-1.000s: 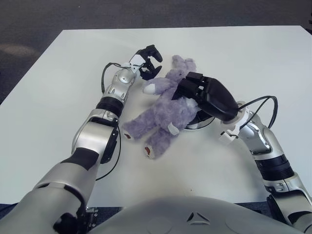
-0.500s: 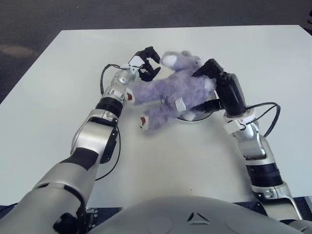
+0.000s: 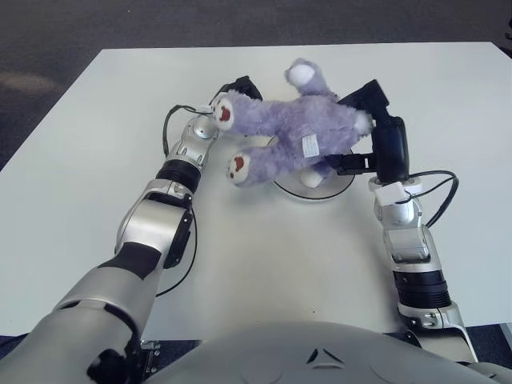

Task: Put the doll into the plate.

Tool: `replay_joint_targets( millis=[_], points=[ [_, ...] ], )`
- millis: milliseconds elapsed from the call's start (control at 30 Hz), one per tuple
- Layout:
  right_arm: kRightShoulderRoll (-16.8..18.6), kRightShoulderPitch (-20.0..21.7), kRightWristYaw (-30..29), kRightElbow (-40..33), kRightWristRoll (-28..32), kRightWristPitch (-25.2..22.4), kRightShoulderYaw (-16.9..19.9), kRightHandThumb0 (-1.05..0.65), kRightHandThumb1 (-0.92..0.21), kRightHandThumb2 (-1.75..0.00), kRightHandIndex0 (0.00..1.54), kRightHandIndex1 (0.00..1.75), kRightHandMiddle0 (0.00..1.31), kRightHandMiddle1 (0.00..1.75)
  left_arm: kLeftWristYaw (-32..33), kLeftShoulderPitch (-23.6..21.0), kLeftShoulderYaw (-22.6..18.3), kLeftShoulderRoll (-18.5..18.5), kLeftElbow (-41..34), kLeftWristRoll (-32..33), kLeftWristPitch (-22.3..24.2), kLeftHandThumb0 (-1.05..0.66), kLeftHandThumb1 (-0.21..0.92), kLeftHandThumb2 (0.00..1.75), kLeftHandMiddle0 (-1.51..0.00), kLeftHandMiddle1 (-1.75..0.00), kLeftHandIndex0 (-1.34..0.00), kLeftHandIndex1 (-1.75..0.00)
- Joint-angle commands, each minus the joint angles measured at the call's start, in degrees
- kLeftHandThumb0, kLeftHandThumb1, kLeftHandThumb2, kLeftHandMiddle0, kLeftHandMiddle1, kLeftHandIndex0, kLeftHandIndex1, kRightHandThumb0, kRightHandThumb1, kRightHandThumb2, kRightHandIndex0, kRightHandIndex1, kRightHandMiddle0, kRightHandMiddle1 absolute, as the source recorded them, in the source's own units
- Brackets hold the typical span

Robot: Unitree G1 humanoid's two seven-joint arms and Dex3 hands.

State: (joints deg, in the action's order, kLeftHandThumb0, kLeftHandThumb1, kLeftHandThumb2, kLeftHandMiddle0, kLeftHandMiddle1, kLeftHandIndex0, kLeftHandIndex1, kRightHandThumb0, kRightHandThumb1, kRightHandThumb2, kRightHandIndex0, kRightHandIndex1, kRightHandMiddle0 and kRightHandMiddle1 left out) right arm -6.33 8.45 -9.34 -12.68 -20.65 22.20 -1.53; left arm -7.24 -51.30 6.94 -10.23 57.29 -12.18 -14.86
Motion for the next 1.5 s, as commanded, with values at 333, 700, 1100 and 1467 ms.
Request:
replay_joint_targets(
  millis=[333,700,1100,1467],
  points=[
    [6.01,0.73,2.05,-6.89,16.34,-13.67,3.37,0.00,0.02,-1.68,0.89,1.68,0.63,1.75,1.15,0.16,-0.22,-0.61,2.57,-0.14,-1.66,0.00,0.21,1.37,-0.79,-1.50,-0.48,-1.75],
    [6.52,2.16,4.04,-7.23,24.63,-16.70,6.96,0.00,0.06,-1.74,0.90,1.74,0.67,1.73,1.46,-0.18,-0.36,-0.57,4.42,-0.09,-2.97,0.00,0.21,1.36,-0.79,-1.50,-0.48,-1.75],
    [11.11,4.11,0.95,-8.43,35.04,-24.03,10.79,0.00,0.06,-1.75,0.90,1.75,0.67,1.73,2.51,-0.54,-0.53,-0.33,6.02,-0.11,-3.11,0.00,0.27,1.30,-0.75,-1.50,-0.43,-1.75],
    [12.07,5.11,-4.22,-13.38,40.85,-37.70,12.70,0.00,0.07,-1.75,0.91,1.75,0.68,1.71,3.09,-0.44,-0.95,-0.01,6.59,0.23,-3.20,0.00,0.32,1.24,-0.72,-1.51,-0.38,-1.75]
  ],
)
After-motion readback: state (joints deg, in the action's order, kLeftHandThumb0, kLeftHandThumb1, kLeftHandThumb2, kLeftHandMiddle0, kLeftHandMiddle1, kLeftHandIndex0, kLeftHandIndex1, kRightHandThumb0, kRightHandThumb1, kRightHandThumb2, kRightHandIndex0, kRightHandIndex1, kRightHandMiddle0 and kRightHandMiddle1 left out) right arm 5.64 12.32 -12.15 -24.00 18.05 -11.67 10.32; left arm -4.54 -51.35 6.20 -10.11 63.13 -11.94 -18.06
